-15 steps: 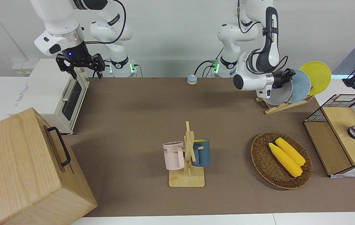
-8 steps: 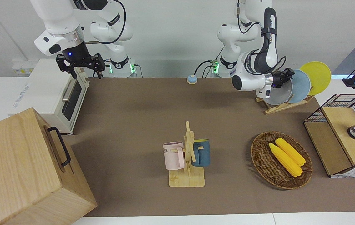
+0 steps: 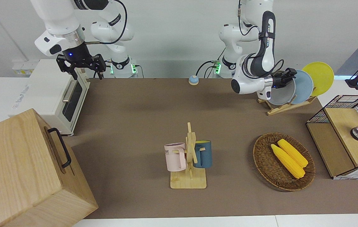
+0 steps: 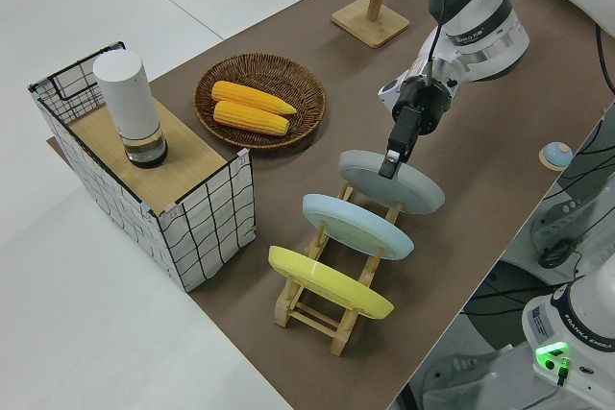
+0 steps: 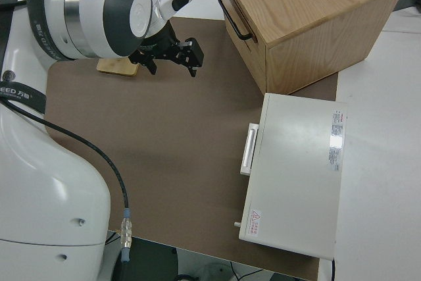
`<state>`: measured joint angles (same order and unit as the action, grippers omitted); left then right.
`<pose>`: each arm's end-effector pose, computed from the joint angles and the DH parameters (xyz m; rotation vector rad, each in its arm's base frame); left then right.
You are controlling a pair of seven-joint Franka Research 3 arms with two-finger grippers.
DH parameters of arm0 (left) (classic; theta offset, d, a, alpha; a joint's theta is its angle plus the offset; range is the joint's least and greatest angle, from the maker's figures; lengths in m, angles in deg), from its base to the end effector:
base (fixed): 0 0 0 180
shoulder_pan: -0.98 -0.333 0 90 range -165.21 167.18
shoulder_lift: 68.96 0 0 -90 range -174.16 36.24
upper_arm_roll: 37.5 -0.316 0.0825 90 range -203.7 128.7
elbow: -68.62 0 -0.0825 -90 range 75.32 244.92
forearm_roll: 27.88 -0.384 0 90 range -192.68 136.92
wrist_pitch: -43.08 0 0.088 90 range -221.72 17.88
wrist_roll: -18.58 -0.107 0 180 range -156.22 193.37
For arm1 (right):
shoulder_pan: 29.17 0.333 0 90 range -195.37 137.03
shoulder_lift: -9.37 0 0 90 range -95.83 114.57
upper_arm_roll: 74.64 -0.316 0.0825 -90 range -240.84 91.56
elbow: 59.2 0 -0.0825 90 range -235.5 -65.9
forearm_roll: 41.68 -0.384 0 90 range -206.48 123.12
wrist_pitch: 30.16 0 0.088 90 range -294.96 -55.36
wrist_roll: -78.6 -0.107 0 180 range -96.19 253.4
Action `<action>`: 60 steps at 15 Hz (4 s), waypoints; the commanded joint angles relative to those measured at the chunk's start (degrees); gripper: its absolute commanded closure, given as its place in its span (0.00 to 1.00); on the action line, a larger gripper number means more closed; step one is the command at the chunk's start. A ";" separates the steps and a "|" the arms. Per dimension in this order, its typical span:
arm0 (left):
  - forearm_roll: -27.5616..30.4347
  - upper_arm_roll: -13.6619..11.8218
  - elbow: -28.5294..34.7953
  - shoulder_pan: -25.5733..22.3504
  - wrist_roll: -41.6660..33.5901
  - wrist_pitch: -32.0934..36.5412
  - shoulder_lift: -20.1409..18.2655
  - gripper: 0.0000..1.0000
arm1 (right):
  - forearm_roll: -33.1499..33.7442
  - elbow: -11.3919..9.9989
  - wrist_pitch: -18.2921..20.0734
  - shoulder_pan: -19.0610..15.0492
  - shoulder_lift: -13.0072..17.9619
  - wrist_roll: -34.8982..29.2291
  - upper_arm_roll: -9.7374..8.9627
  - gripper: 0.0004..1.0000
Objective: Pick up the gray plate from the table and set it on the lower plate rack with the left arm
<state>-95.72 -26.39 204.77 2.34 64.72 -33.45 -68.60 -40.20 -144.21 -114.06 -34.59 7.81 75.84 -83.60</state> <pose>0.4314 0.0228 0.3502 -1.6555 -0.1266 0.2253 0.5515 0.0298 0.6412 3.1167 0.0179 -0.0702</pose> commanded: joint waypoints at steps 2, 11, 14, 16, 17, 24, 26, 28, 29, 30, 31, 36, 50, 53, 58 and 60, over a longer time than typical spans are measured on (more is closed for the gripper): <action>-1.68 -0.21 0.17 0.84 4.91 2.25 2.28 1.00 | -0.15 0.37 0.14 0.41 -0.02 -0.22 0.34 0.02; -3.96 -0.30 -0.01 0.84 8.43 4.80 6.32 1.00 | -0.15 0.37 0.05 0.41 -0.02 -0.22 0.34 0.02; -4.05 -0.30 -0.10 0.84 9.14 4.98 7.11 1.00 | -0.15 0.37 0.14 0.41 -0.02 -0.22 0.34 0.02; -4.14 -0.30 -0.10 0.76 10.37 5.33 7.82 1.00 | -0.15 0.37 0.05 0.41 -0.02 -0.22 0.34 0.02; -4.14 -0.30 -0.36 0.84 10.64 5.50 8.51 1.00 | -0.15 0.37 0.05 0.41 -0.02 -0.22 0.34 0.02; -4.14 -0.30 -1.24 0.58 10.55 5.77 9.40 0.76 | -0.15 0.37 0.05 0.41 -0.02 -0.22 0.34 0.02; -4.23 -0.30 -1.33 0.67 10.55 5.77 9.40 0.30 | -0.15 0.37 0.05 0.41 -0.02 -0.22 0.34 0.02; -4.92 -0.30 -1.33 0.58 10.55 5.77 9.40 0.01 | -0.15 0.37 0.05 0.41 -0.02 -0.22 0.34 0.02; -5.02 -0.30 -1.33 0.58 10.55 5.77 9.31 0.01 | -0.15 0.37 0.05 0.41 -0.02 -0.22 0.34 0.02; -5.02 -0.30 -1.50 0.58 10.46 5.86 9.31 0.01 | -0.15 0.37 0.05 0.41 -0.02 -0.22 0.34 0.02; -5.02 -0.30 -1.94 0.67 9.85 5.94 9.14 0.01 | -0.15 0.37 0.05 0.41 -0.02 -0.22 0.34 0.02; -4.23 -0.04 -5.97 0.93 5.65 7.09 8.61 0.01 | -0.15 0.37 0.05 0.41 -0.02 -0.22 0.34 0.02; 21.68 3.04 -34.79 0.84 -16.60 7.00 7.20 0.01 | -0.15 0.37 0.14 0.41 -0.02 -0.22 0.34 0.02; 32.56 2.86 -42.09 0.49 -17.13 7.00 7.20 0.01 | -0.15 0.37 0.05 0.41 -0.02 -0.22 0.34 0.02; 48.03 1.81 -47.63 0.05 -17.40 6.91 6.41 0.01 | -0.15 0.37 0.05 0.41 -0.02 -0.22 0.34 0.02; 54.11 1.63 -49.05 -0.21 -17.83 6.04 6.41 0.01 | -0.15 0.37 0.05 0.41 -0.02 -0.22 0.34 0.02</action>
<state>-49.79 -24.17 158.76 2.92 48.46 -27.15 -62.33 -40.20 -144.21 -114.06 -34.59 7.81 75.84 -83.60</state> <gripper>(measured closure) 0.004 0.013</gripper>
